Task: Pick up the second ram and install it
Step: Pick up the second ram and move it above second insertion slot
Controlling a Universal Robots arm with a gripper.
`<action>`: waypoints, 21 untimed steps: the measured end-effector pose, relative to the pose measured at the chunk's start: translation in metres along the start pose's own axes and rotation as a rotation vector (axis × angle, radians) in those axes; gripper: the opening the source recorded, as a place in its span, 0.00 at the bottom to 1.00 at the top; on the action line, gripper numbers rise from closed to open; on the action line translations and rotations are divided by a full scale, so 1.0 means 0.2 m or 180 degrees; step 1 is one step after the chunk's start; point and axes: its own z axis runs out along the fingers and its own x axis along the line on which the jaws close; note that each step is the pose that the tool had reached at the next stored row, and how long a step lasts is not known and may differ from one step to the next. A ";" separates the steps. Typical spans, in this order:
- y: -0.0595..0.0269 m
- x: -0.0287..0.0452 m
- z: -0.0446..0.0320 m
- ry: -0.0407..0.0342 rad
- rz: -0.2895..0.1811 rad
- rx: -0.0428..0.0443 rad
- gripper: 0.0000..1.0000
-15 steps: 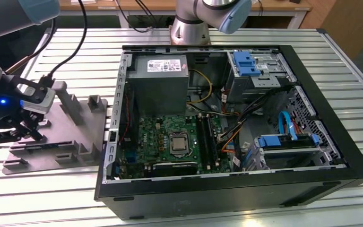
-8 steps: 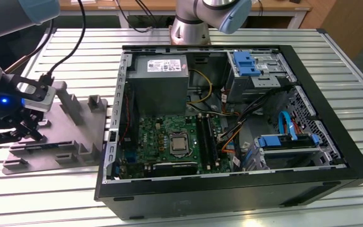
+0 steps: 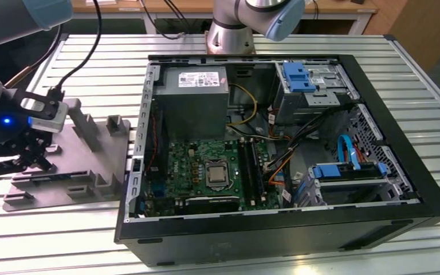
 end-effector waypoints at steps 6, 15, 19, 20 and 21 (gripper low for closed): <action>0.000 0.000 0.000 0.0003 -0.0143 -0.0004 0.11; 0.000 0.000 0.000 0.0007 -0.0363 -0.0009 0.11; 0.000 0.000 0.000 0.0009 -0.0459 -0.0012 0.11; 0.000 0.000 0.000 0.0009 -0.0482 -0.0012 0.11; 0.000 0.000 0.000 0.0010 -0.0504 -0.0013 0.11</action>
